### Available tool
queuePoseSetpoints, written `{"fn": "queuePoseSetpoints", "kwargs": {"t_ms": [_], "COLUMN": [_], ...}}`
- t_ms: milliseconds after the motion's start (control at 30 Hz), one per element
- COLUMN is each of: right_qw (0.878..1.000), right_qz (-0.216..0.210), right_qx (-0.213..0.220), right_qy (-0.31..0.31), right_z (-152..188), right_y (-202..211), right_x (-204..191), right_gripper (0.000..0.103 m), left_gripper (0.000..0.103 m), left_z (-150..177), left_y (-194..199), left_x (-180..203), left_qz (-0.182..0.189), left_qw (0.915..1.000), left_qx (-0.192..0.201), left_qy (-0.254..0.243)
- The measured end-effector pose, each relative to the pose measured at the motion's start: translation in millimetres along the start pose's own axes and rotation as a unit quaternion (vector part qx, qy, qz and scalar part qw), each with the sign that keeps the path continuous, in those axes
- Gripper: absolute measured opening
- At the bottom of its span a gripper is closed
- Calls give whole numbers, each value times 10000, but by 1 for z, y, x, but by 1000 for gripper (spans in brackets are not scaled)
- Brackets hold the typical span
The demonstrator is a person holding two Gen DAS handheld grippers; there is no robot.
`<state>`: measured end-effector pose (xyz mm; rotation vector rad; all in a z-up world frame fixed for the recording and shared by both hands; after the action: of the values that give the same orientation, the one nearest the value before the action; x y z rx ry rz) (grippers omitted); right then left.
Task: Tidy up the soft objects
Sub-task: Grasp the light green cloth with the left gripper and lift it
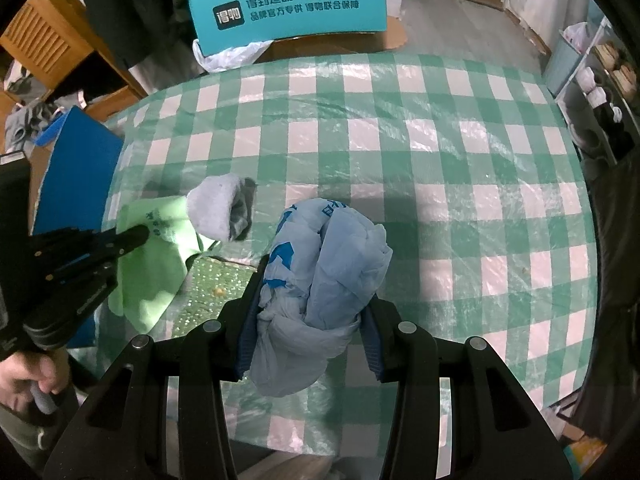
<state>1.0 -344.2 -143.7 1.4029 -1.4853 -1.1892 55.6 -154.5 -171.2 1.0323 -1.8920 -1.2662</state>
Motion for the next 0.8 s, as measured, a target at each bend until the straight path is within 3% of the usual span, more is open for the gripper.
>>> {"fn": "queuePoseSetpoints", "kwargs": {"t_ms": [800], "right_qw": [9984], "right_qz": [-142], "right_qx": [477], "right_qy": [267], "right_z": [1], "right_y": [49], "right_x": [-29], "right_gripper": [43], "left_gripper": [4], "left_z": [-3], "left_y": [89], "left_x": [-10], "left_qz": [323], "left_qw": [9958], "left_qx": [818], "left_qy": [249]}}
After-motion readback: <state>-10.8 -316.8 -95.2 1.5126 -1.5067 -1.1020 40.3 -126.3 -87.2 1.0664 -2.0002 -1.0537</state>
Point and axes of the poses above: each gripper's, at about its wrist camera, not at the fingertips, and y roughly against the way its jaws point, x to its right, z to its underside, the point moved 1 cm from there along -y, roughly the way its jaws point, and after that the axes turned 6 degrees about z, right-handed, at the moved point
